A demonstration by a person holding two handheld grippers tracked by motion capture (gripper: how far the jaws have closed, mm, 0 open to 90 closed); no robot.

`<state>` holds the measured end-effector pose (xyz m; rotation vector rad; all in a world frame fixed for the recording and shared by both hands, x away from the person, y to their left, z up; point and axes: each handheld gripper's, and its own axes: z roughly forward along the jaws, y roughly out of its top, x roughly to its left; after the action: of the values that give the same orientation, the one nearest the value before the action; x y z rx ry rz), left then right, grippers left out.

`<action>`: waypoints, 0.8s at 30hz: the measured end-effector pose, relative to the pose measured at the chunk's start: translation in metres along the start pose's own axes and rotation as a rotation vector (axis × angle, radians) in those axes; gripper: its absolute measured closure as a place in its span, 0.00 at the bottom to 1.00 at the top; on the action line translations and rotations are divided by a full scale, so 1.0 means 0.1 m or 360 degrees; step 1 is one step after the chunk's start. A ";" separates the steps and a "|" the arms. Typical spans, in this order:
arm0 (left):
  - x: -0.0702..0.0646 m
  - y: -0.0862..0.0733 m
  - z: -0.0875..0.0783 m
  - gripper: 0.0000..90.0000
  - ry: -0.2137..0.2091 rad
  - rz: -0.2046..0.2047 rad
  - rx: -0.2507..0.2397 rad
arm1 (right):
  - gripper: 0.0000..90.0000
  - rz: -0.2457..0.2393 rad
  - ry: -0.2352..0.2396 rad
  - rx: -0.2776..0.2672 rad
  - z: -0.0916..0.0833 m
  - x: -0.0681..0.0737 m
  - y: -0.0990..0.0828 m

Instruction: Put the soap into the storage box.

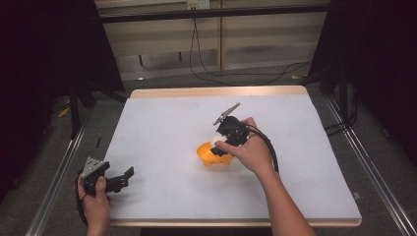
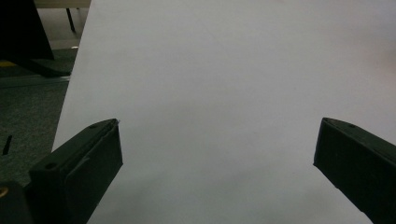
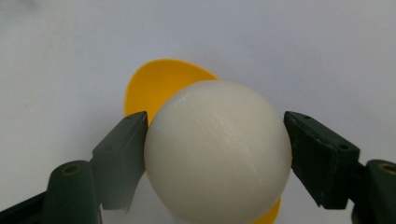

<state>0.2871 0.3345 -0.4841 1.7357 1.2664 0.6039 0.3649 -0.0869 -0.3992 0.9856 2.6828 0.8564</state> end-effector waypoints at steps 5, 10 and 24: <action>0.00 0.00 0.00 0.01 0.0003 -0.0002 0.0000 | 0.27 -0.0009 -0.0004 0.0017 0.05 0.03 0.01; 0.00 0.00 0.00 0.01 0.0002 -0.0001 0.0000 | 0.27 -0.0011 -0.0008 0.0030 0.09 0.05 0.03; 0.00 0.00 0.00 0.01 0.0001 -0.0001 0.0002 | 0.27 0.0052 -0.0031 0.0052 0.17 0.10 0.00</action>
<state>0.2872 0.3344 -0.4841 1.7360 1.2679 0.6035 0.3630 -0.0730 -0.4134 1.0419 2.6798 0.8073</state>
